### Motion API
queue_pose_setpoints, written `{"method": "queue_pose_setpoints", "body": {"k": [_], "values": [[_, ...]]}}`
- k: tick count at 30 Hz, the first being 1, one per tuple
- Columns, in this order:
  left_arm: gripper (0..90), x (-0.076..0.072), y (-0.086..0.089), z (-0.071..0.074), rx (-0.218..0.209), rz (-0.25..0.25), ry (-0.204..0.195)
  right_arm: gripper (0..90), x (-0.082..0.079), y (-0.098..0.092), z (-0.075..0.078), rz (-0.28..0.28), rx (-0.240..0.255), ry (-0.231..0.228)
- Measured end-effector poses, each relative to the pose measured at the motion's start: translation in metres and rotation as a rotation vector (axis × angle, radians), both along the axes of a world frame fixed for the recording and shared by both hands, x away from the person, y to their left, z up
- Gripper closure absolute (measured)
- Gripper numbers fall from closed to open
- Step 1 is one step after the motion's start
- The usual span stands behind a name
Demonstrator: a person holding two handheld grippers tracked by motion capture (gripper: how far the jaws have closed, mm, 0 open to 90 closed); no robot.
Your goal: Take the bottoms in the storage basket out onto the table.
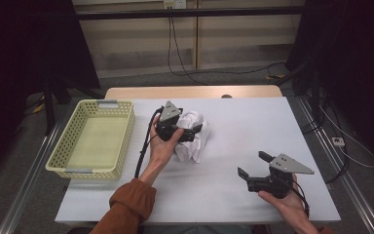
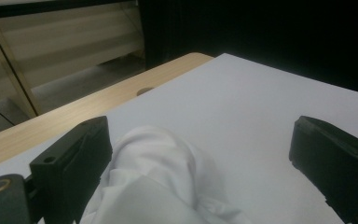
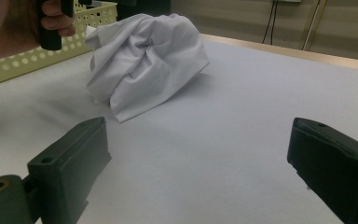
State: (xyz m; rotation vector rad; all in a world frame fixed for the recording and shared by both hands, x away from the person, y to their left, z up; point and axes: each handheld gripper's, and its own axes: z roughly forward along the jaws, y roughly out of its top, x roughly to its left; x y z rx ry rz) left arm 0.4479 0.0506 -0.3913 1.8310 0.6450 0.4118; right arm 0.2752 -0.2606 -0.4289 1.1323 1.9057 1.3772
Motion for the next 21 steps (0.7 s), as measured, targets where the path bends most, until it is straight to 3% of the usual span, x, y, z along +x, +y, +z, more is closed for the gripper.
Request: {"method": "queue_pose_setpoints", "body": {"k": [4, 10, 21], "values": [[5.7, -0.001, 0.003, 0.001, -0.018, -0.008, 0.033, 5.4, -0.002, 0.001, 0.001, 0.0, -0.003, -0.003], [5.9, -0.007, 0.004, 0.008, 0.006, -0.007, -0.006, 5.4, -0.001, 0.002, 0.001, 0.001, -0.006, 0.0], [5.7, -0.019, 0.007, 0.02, 0.028, -0.017, -0.02, 5.4, -0.002, 0.002, 0.001, -0.004, -0.005, -0.003]]}}
